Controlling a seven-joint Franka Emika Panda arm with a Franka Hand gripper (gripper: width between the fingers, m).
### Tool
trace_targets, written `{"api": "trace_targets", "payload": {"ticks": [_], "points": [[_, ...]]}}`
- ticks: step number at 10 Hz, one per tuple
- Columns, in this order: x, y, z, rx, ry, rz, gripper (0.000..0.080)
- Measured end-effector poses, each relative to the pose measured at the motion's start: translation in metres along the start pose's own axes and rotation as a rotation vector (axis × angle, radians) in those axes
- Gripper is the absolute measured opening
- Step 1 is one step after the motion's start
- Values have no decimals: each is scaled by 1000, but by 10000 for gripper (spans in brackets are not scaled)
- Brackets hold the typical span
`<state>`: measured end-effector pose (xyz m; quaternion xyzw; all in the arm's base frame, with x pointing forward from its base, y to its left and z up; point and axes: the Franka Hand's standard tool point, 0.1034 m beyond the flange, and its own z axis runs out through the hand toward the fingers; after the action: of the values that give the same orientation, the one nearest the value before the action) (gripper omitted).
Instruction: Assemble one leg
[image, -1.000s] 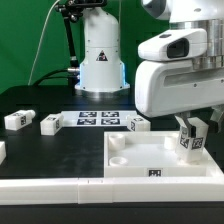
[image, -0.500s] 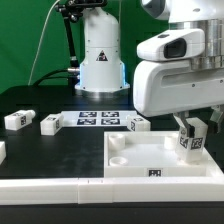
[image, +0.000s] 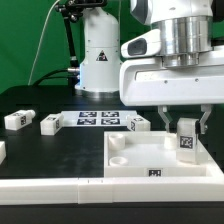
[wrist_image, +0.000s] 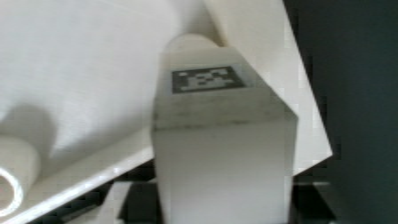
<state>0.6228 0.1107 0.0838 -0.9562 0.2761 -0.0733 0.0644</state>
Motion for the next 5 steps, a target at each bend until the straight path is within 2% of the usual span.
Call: {"api": "trace_targets", "payload": {"ticks": [2,5], "points": [[3,4,0,25,-21,285,298],[3,5,0,39,-41,577,298]]}}
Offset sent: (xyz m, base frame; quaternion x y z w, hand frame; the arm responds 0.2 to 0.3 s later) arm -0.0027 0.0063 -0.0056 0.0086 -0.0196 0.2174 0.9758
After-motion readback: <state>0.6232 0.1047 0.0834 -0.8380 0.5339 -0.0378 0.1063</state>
